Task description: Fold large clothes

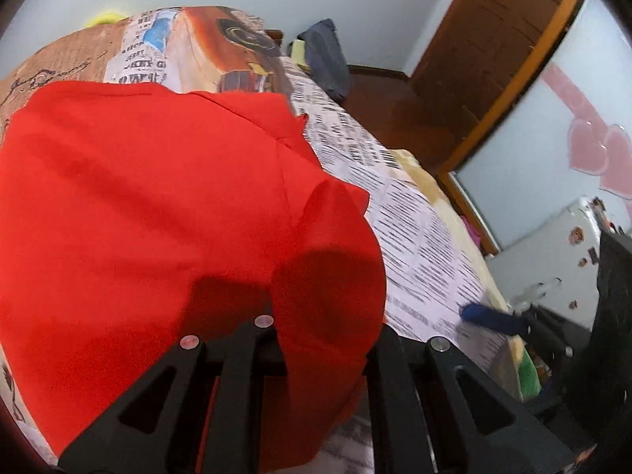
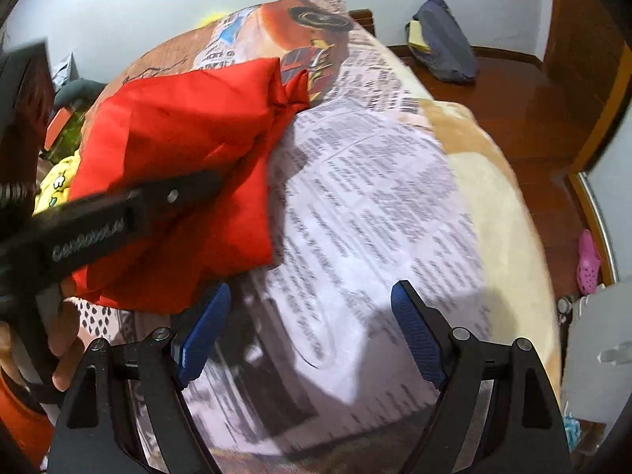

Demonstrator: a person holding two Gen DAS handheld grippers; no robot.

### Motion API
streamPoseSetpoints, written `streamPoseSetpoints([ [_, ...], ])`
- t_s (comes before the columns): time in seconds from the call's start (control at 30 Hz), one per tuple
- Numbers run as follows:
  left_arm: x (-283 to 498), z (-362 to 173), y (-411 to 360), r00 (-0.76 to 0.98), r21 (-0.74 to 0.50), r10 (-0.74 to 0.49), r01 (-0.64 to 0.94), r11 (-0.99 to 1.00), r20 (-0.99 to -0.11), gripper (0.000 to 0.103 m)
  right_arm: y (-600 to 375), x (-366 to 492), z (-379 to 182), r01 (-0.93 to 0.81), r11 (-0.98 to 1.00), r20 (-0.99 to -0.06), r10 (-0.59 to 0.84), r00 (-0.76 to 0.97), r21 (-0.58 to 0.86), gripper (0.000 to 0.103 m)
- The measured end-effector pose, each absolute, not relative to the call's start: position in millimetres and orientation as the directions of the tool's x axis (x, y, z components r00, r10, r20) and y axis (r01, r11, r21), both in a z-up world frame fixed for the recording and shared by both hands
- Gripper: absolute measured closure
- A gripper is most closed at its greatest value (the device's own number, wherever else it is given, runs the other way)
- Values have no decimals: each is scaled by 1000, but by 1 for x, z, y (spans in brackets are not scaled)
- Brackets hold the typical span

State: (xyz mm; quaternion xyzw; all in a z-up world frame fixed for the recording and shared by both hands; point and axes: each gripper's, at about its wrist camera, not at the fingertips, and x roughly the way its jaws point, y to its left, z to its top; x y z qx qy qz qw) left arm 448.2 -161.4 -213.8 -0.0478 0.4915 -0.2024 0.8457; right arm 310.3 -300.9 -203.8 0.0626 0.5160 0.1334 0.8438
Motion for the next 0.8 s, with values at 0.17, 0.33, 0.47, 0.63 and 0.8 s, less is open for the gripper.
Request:
streamPoseSetpoints([
  [0.17,412,-184,-175,512,-204,-400,397,895,-760,95,-316,299,-194,-135,962,-846,275,458,239,22],
  [0.33,404,-217,-185,427,-147,-362,458,877,-828,95,-322,288,-187,-122,962,-839,274,470,245,22],
  [0.47,397,-223,-177,405,-162,-342,417,894,-848,83,-320,283,-178,-122,960,-827,280,486,253,22],
  [0.63,378,-190,-151,414,-249,-416,399,883,-810,47,-315,278,-160,-146,958,-804,288,521,248,22],
  [0.8,365,-157,-113,537,-154,-332,349,924,-776,30,-302,279,-144,-182,945,-772,328,545,273,22],
])
